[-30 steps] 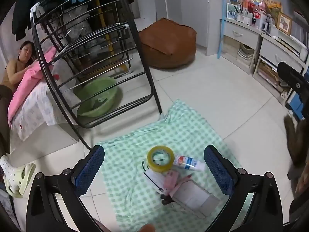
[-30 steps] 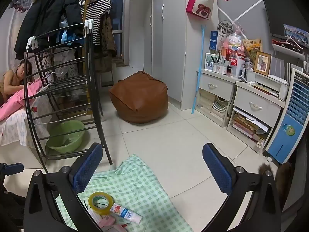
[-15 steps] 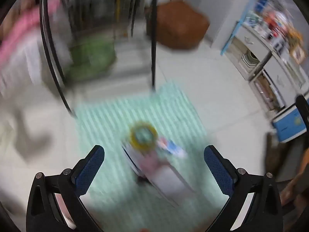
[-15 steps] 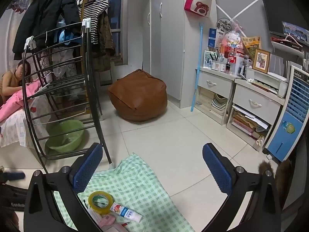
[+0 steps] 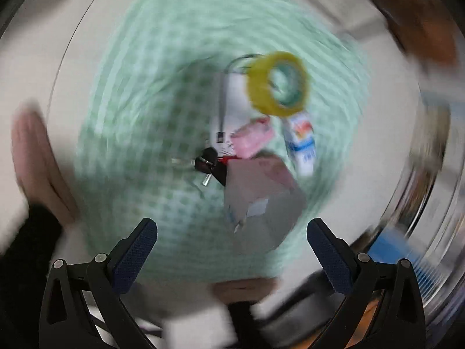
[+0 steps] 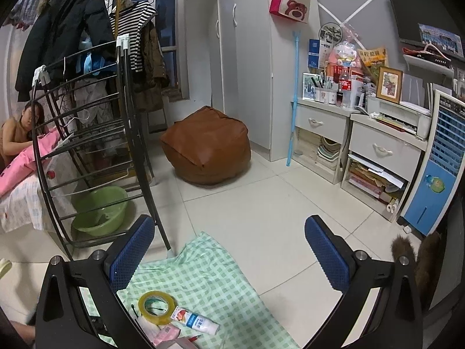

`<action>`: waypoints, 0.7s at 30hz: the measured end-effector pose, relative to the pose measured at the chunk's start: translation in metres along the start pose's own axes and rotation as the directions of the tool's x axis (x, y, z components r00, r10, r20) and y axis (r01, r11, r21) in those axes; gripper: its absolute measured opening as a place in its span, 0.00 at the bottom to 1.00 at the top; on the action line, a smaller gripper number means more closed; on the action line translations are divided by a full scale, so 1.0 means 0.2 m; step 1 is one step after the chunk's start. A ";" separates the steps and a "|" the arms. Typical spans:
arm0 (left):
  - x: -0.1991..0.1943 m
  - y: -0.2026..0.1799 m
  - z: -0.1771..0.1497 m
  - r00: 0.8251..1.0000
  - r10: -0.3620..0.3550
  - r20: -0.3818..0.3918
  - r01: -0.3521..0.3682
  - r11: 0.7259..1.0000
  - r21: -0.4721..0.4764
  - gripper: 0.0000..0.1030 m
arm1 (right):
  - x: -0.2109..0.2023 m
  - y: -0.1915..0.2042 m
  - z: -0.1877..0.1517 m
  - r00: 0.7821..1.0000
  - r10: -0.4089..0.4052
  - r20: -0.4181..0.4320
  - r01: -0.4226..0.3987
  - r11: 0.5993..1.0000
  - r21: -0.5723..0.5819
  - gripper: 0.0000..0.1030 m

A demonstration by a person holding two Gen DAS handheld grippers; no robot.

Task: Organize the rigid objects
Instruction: 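Move the left gripper toward the yellow tape roll on the cloth, then grasp the yellow tape roll with the left gripper and lift it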

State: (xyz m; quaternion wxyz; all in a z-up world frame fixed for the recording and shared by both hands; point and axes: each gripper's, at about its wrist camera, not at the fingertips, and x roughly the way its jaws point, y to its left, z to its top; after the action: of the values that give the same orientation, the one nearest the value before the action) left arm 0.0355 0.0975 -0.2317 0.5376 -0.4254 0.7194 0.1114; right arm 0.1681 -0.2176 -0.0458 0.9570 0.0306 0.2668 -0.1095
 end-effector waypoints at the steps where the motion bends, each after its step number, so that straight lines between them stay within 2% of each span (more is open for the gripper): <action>1: 0.00 0.03 0.05 0.999 -0.032 0.000 0.032 0.998 -0.059 1.00 | 0.00 -0.01 0.00 1.000 -0.001 -0.005 0.001 1.000 -0.002 1.00; 2: 0.04 0.04 0.08 0.997 -0.077 -0.009 0.076 0.989 -0.127 1.00 | -0.01 -0.02 -0.01 1.000 -0.001 -0.009 0.001 1.000 -0.003 1.00; 3: 0.10 0.02 0.12 0.993 -0.119 -0.022 0.115 0.984 -0.136 1.00 | -0.01 -0.04 -0.01 1.000 0.000 -0.019 0.000 1.000 -0.002 1.00; 5: 0.17 -0.02 0.16 0.992 -0.122 0.004 0.122 0.991 -0.056 0.97 | -0.01 -0.08 -0.02 0.999 -0.002 -0.034 0.003 1.000 0.007 1.00; 6: 0.21 -0.04 0.19 0.995 -0.094 0.042 0.094 0.996 -0.005 0.95 | -0.01 -0.10 -0.01 0.999 -0.005 -0.039 0.005 1.000 0.013 1.00; 7: 0.27 -0.08 0.22 0.994 -0.039 0.100 0.034 0.998 0.048 0.95 | -0.01 -0.14 -0.02 0.999 -0.013 -0.046 0.014 1.000 0.027 1.00; 8: 0.31 -0.12 0.23 0.986 0.015 0.163 -0.029 0.996 0.086 0.95 | -0.01 -0.17 -0.02 0.998 -0.019 -0.053 0.021 0.999 0.039 1.00; 10: 0.39 -0.20 0.25 0.969 0.039 0.243 -0.068 0.991 0.113 0.95 | -0.01 -0.22 -0.03 0.997 -0.030 -0.068 0.034 0.998 0.060 1.00; 14: 0.57 -0.25 0.34 0.961 0.094 0.260 -0.114 0.992 0.062 0.93 | 0.01 -0.32 -0.06 0.994 -0.041 -0.101 0.051 0.994 0.096 1.00; 15: 0.62 -0.27 0.36 0.955 0.122 0.269 -0.142 0.988 0.055 0.86 | 0.02 -0.34 -0.06 0.993 -0.039 -0.114 0.051 0.993 0.106 1.00; 16: 0.65 -0.29 0.37 0.948 0.157 0.278 -0.178 0.983 0.051 0.73 | 0.03 -0.36 -0.07 0.992 -0.037 -0.123 0.051 0.992 0.115 1.00; 18: 0.67 -0.31 0.39 0.944 0.181 0.274 -0.202 0.978 0.049 0.63 | 0.05 -0.39 -0.07 0.989 -0.033 -0.144 0.052 0.990 0.129 1.00; 19: 0.68 -0.30 0.40 0.951 0.140 0.274 -0.158 0.986 0.047 0.57 | 0.07 -0.40 -0.07 0.988 -0.031 -0.153 0.052 0.990 0.132 1.00; 21: 0.74 -0.29 0.43 0.955 0.124 0.270 -0.127 0.992 -0.006 0.53 | 0.09 -0.42 -0.08 0.985 -0.027 -0.171 0.050 0.989 0.137 1.00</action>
State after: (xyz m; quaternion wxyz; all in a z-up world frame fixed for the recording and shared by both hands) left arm 0.1274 0.0432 -0.3782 0.6248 -0.3568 0.6656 0.1982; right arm 0.1555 -0.3015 -0.0686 0.9241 0.1019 0.3392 -0.1436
